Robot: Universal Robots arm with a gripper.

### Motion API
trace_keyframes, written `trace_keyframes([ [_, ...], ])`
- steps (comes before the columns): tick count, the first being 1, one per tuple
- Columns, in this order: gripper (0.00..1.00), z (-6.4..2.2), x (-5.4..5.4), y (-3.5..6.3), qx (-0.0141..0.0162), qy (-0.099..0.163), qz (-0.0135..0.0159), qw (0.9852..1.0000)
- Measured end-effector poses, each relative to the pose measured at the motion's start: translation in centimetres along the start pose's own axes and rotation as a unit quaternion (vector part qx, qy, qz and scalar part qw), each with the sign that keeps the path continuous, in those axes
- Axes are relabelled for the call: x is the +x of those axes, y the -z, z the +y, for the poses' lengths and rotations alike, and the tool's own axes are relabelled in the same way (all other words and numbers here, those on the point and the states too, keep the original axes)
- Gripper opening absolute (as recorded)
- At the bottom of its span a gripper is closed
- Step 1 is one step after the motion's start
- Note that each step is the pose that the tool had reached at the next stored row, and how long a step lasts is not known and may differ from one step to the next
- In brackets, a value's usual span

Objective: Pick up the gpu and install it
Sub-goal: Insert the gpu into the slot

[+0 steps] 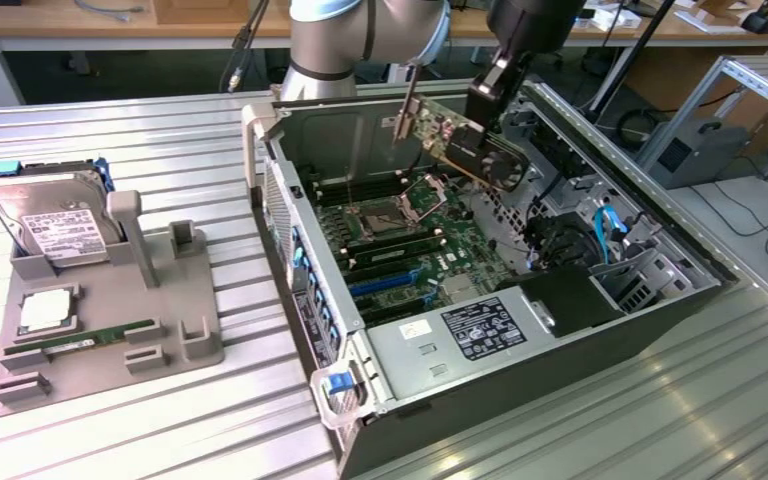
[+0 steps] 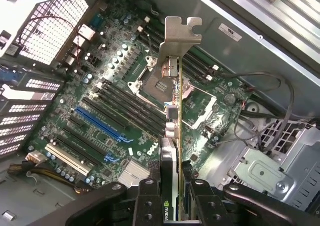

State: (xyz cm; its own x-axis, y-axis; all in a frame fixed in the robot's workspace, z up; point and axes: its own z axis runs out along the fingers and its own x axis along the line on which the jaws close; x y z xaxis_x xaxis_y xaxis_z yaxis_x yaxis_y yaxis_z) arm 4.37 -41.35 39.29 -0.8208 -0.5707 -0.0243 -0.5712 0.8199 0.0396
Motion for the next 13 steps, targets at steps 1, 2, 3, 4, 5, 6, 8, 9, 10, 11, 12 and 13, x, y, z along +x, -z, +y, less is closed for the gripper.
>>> trace_keyframes([
  [1, 0.27, 0.00, 0.00, 0.00, -0.0001, 0.005, 0.0002, 1.0000],
  [2, 0.27, 0.00, 0.00, 0.00, -0.0002, 0.011, 0.0004, 0.9999],
  [3, 0.27, 0.00, 0.00, 0.00, -0.0004, 0.015, 0.0006, 0.9999],
  [4, 0.27, 0.00, 0.00, 0.00, -0.0005, 0.021, 0.0008, 0.9998],
  [5, 0.27, 0.00, 0.00, 0.00, -0.0006, 0.025, 0.0010, 0.9997],
  [6, 0.27, 0.00, 0.00, 0.00, -0.0007, 0.028, 0.0011, 0.9996],
  [8, 0.27, 0.00, 0.00, 0.00, -0.0009, 0.037, 0.0015, 0.9993],
  [9, 0.27, 0.00, 0.00, 0.00, -0.0010, 0.040, 0.0016, 0.9992],
  [10, 0.27, 0.00, 0.00, 0.00, -0.0010, 0.043, 0.0017, 0.9991],
  [11, 0.27, 0.00, 0.00, 0.00, -0.0011, 0.045, 0.0018, 0.9990],
  [12, 0.27, 0.00, 0.00, 0.00, -0.0012, 0.050, 0.0020, 0.9987],
  [13, 0.27, 0.00, 0.00, 0.00, -0.0013, 0.055, 0.0022, 0.9985],
])
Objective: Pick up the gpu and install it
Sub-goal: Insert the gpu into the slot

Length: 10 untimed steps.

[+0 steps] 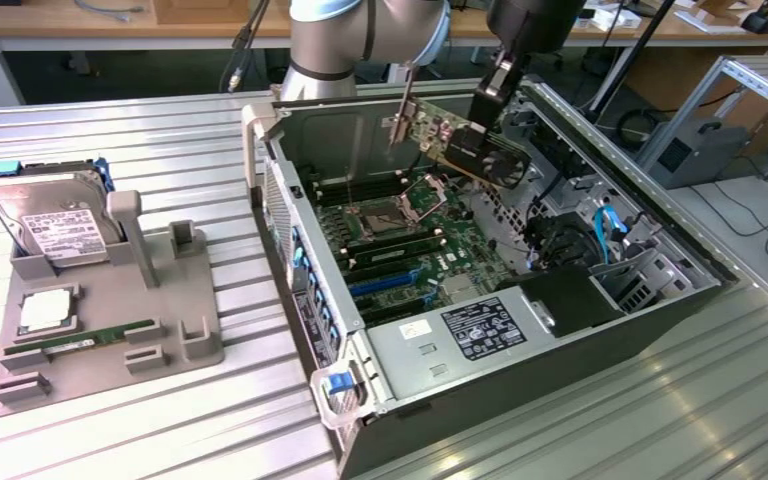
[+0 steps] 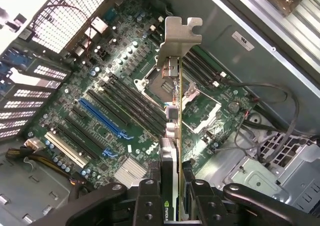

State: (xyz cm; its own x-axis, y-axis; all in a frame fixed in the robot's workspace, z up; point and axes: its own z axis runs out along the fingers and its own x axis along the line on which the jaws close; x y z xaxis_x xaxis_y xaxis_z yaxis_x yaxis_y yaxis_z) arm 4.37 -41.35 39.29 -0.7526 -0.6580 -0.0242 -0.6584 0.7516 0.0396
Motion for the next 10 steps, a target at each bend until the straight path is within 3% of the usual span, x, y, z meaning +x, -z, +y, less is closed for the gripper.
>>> trace_keyframes([
  [10, 0.27, 0.00, 0.00, 0.00, -0.0009, 0.038, 0.0015, 0.9993],
])
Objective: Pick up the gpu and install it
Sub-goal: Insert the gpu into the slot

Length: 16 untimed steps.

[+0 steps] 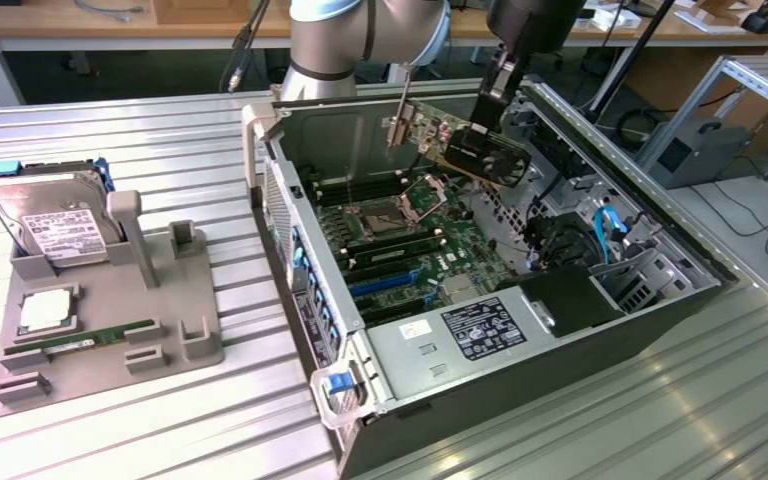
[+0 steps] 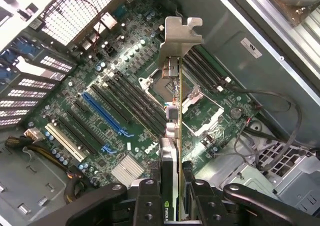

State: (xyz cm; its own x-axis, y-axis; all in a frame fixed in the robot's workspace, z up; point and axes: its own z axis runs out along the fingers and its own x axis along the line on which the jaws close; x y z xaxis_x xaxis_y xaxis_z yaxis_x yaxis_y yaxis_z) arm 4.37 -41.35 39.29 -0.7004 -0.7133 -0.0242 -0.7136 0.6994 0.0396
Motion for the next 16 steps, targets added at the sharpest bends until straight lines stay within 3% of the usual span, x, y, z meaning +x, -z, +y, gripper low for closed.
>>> trace_keyframes([
  [6, 0.27, 0.00, 0.00, 0.00, -0.0005, 0.019, 0.0008, 0.9998],
  [16, 0.27, 0.00, 0.00, 0.00, -0.0015, 0.062, 0.0025, 0.9981],
])
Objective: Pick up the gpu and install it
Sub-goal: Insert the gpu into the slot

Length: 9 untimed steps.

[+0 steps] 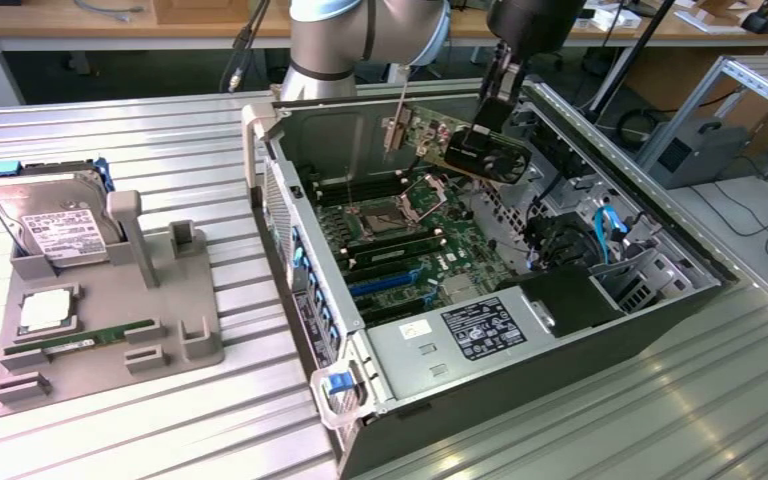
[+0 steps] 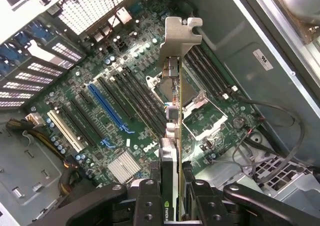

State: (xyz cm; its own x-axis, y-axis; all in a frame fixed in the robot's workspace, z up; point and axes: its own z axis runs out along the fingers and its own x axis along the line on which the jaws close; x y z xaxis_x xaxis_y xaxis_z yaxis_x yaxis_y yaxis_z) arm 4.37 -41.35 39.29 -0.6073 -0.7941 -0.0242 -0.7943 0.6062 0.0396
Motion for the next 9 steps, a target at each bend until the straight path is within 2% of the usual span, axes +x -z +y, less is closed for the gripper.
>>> trace_keyframes([
  [9, 0.27, 0.00, 0.00, 0.00, -0.0008, 0.031, 0.0012, 0.9995],
])
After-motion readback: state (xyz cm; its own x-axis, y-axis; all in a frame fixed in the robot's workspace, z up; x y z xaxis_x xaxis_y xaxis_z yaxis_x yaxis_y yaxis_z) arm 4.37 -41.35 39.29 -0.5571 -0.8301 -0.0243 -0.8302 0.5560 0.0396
